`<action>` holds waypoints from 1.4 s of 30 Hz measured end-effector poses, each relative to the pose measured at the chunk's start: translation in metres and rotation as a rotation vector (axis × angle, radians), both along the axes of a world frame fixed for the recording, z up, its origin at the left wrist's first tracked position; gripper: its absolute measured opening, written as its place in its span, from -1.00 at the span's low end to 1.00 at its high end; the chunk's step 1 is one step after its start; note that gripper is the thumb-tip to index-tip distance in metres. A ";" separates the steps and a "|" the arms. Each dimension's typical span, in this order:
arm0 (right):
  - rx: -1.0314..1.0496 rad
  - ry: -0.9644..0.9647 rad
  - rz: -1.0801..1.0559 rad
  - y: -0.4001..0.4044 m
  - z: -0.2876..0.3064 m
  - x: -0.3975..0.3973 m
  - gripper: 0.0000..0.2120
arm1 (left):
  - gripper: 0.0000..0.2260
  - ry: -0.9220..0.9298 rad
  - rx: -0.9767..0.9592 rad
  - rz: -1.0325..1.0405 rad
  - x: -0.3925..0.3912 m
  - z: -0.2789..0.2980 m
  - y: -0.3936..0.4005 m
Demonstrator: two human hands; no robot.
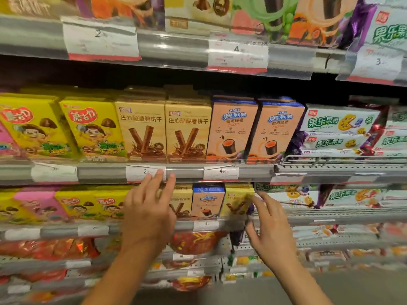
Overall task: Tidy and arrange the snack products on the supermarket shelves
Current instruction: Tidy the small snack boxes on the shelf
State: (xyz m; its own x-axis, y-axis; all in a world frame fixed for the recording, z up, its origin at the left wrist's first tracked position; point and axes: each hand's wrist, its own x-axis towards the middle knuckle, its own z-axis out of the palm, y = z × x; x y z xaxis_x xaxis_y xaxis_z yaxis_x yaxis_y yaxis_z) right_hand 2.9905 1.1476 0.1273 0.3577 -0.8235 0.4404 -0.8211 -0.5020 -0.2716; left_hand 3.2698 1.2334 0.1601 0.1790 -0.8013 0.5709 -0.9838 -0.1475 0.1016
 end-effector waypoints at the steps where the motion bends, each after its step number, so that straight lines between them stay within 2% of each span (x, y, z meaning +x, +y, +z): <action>1: 0.028 0.074 -0.026 -0.002 -0.004 0.006 -0.42 | -0.32 0.018 0.006 -0.022 0.003 -0.002 0.000; 8: 0.088 0.292 -0.133 -0.026 0.007 0.036 -0.22 | -0.21 0.052 0.124 -0.085 0.008 -0.004 0.002; 13: 0.145 0.345 -0.109 -0.028 0.005 0.035 -0.27 | -0.16 0.063 0.179 -0.063 0.007 0.001 0.007; 19: 0.047 0.305 -0.102 -0.032 0.004 0.031 -0.37 | -0.05 0.047 0.266 -0.016 0.000 0.012 0.006; 22: -0.012 0.398 -0.097 -0.032 0.009 0.024 -0.33 | -0.06 0.072 0.291 0.022 -0.007 0.013 0.008; 24: -0.043 0.432 -0.048 -0.030 0.014 0.015 -0.38 | -0.09 0.073 0.290 0.023 -0.013 0.020 0.009; 26: -0.025 0.386 0.004 -0.024 0.022 0.002 -0.45 | -0.15 0.095 0.323 0.021 -0.011 0.014 0.009; 29: 0.051 0.239 0.087 -0.010 0.044 -0.022 -0.55 | -0.13 0.082 0.295 0.033 -0.014 0.019 0.009; 31: 0.124 0.131 0.173 -0.003 0.068 -0.032 -0.62 | -0.16 0.091 0.359 0.052 -0.018 0.024 0.010; 33: 0.205 -0.001 0.266 0.004 0.092 -0.033 -0.69 | -0.19 0.116 0.415 0.075 -0.023 0.030 0.011; 37: 0.305 -0.231 0.402 0.014 0.123 -0.014 -0.80 | -0.15 0.174 0.362 0.066 -0.027 0.031 0.012; 40: 0.319 -0.252 0.478 0.014 0.128 0.014 -0.78 | -0.24 0.151 0.368 0.047 -0.023 0.039 0.015; 42: 0.335 -0.235 0.473 0.011 0.122 0.033 -0.62 | -0.29 0.168 0.387 0.022 -0.018 0.047 0.017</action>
State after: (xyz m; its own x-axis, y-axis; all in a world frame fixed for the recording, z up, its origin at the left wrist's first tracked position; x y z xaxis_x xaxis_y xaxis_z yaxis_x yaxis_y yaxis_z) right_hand 3.0238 1.1591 0.2497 0.6420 -0.7068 0.2970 -0.4304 -0.6529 -0.6233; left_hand 3.2517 1.2508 0.2070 0.2634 -0.9458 0.1899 -0.9545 -0.2269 0.1936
